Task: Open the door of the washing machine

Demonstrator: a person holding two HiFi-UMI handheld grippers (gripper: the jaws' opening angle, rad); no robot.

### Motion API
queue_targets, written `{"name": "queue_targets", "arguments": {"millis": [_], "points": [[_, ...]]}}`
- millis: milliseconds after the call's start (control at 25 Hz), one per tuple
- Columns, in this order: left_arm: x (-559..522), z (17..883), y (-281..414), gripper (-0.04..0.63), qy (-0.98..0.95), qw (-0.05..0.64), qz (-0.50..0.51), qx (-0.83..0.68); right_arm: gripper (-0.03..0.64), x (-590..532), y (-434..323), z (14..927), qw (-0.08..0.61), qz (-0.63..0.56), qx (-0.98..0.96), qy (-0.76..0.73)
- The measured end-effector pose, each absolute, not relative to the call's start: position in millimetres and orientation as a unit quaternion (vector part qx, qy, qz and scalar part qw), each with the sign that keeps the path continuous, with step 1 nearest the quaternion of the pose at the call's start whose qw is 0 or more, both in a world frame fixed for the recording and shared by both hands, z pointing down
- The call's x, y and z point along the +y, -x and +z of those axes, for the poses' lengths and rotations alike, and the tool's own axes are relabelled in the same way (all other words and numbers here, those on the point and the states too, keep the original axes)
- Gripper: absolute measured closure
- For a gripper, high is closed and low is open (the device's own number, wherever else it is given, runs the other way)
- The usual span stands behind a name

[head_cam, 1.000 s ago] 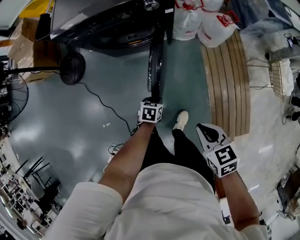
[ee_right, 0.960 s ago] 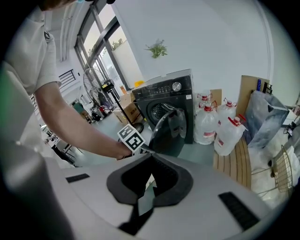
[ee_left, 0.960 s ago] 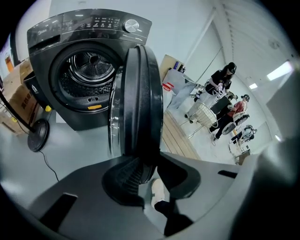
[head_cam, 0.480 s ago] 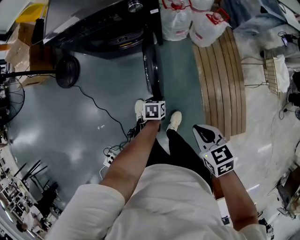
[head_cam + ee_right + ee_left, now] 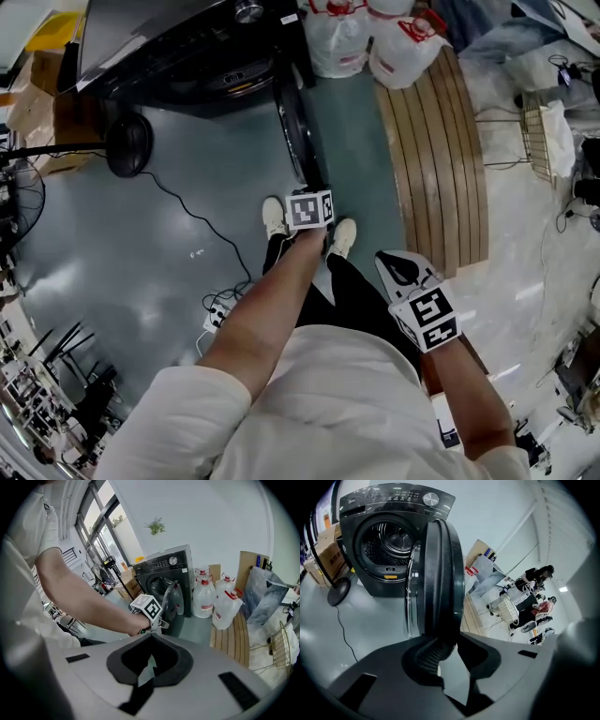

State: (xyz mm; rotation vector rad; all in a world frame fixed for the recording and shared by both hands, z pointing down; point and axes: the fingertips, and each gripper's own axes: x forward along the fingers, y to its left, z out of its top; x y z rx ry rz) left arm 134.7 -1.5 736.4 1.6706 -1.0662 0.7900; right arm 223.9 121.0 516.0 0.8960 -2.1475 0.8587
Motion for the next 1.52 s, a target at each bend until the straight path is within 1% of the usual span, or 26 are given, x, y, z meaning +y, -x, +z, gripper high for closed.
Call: {"name": "queue_targets", "arguments": {"millis": [880,1520], "points": [[-5.3,735.0,-165.6,0.483,-0.674,0.514,0.299,-0.438,0.606,128.1,-236.1,522.2,0.340,0.337,-0.820,-0.315],[-4.6,733.5,-169.2,0.479,-0.680,0.515,0.294,-0.431,0.603,129.3,-237.2,527.9,0.347,0.336,-0.820,-0.307]]}}
